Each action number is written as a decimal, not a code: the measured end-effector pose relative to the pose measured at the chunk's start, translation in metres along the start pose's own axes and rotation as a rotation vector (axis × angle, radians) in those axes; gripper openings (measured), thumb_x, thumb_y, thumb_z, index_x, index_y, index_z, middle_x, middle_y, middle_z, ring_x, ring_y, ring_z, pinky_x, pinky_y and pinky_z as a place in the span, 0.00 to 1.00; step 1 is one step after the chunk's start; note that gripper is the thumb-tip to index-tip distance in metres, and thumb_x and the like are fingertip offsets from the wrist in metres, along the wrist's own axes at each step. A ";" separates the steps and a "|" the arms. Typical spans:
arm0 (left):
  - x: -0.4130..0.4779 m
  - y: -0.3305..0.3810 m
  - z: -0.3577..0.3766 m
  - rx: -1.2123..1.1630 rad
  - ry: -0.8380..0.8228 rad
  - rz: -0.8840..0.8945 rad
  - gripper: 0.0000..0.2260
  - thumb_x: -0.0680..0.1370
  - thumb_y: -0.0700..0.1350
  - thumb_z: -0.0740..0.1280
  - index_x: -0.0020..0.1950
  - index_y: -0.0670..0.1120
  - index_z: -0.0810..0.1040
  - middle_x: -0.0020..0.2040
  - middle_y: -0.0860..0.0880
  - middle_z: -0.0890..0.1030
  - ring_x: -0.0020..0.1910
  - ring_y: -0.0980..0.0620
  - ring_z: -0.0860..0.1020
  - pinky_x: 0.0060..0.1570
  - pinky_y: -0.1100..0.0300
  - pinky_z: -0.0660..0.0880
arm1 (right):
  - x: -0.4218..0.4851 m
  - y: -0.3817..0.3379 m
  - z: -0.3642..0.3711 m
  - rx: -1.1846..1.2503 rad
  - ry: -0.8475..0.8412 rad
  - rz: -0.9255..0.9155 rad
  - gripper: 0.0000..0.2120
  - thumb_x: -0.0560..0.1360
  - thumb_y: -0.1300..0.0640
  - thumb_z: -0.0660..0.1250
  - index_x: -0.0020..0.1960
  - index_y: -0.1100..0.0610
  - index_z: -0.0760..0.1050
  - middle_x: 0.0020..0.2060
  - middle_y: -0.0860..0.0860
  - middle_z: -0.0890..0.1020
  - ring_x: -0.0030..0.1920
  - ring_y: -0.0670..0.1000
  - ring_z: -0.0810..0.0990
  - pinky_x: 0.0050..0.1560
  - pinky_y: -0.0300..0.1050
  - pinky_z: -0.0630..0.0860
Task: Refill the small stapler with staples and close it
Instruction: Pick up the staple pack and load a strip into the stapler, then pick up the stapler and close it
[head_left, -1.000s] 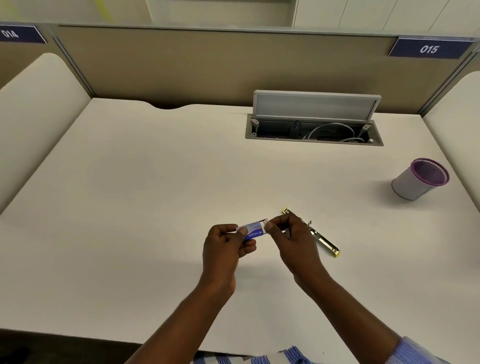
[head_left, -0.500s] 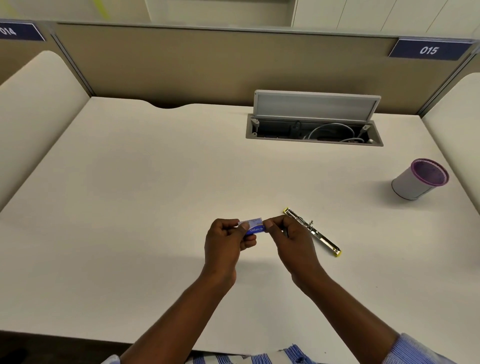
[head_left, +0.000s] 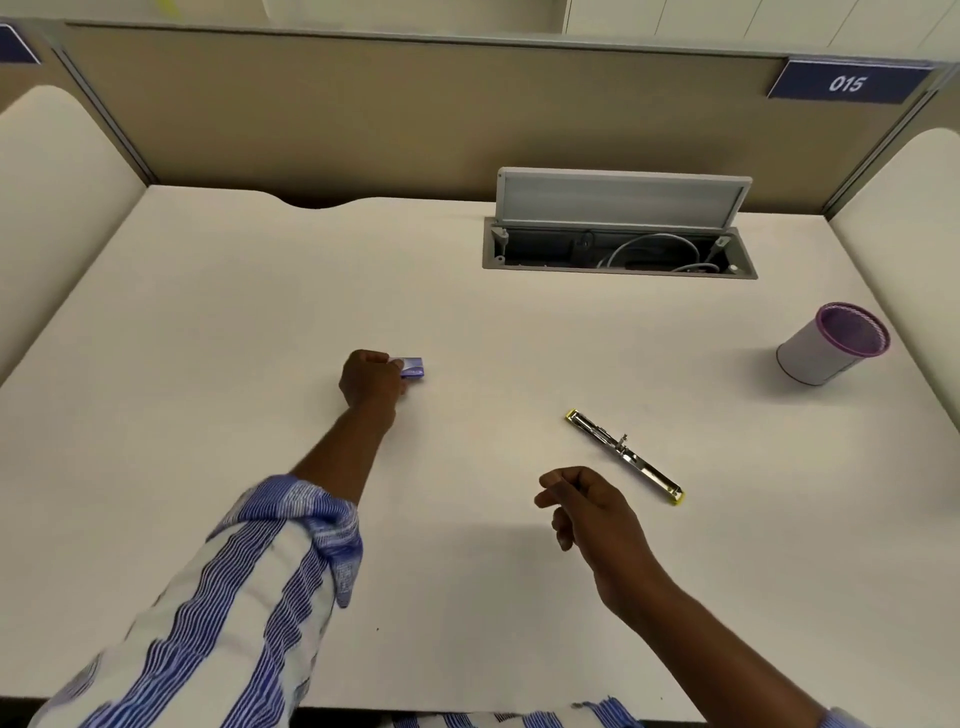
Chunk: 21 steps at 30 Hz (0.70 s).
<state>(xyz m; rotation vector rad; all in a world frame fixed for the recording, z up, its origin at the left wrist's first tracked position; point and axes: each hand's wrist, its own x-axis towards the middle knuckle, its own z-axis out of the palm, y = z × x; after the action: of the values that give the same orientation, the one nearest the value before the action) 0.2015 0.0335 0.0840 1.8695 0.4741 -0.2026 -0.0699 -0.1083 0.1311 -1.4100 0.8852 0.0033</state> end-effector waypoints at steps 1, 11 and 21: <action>0.007 -0.001 0.001 0.022 -0.003 0.005 0.06 0.76 0.38 0.73 0.48 0.44 0.78 0.52 0.37 0.84 0.31 0.44 0.80 0.24 0.61 0.77 | 0.000 0.002 -0.001 0.014 0.004 0.012 0.05 0.79 0.55 0.67 0.48 0.53 0.82 0.41 0.50 0.87 0.31 0.47 0.74 0.33 0.42 0.73; 0.024 -0.012 0.002 0.316 0.015 0.129 0.17 0.74 0.45 0.75 0.59 0.41 0.76 0.61 0.39 0.79 0.61 0.39 0.77 0.62 0.49 0.75 | 0.007 -0.003 -0.007 0.388 -0.098 0.142 0.15 0.80 0.53 0.67 0.56 0.64 0.79 0.46 0.62 0.86 0.44 0.58 0.85 0.47 0.52 0.82; -0.119 0.004 -0.014 0.195 -0.345 0.509 0.02 0.78 0.41 0.70 0.48 0.46 0.83 0.43 0.51 0.85 0.41 0.51 0.83 0.49 0.55 0.80 | 0.018 -0.019 -0.006 0.761 -0.305 0.259 0.40 0.72 0.34 0.66 0.69 0.66 0.71 0.61 0.68 0.81 0.63 0.66 0.81 0.68 0.61 0.73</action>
<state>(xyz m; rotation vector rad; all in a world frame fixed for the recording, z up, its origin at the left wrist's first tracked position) 0.0947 0.0187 0.1357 2.0276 -0.2683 -0.2261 -0.0512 -0.1262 0.1386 -0.5617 0.6976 0.0687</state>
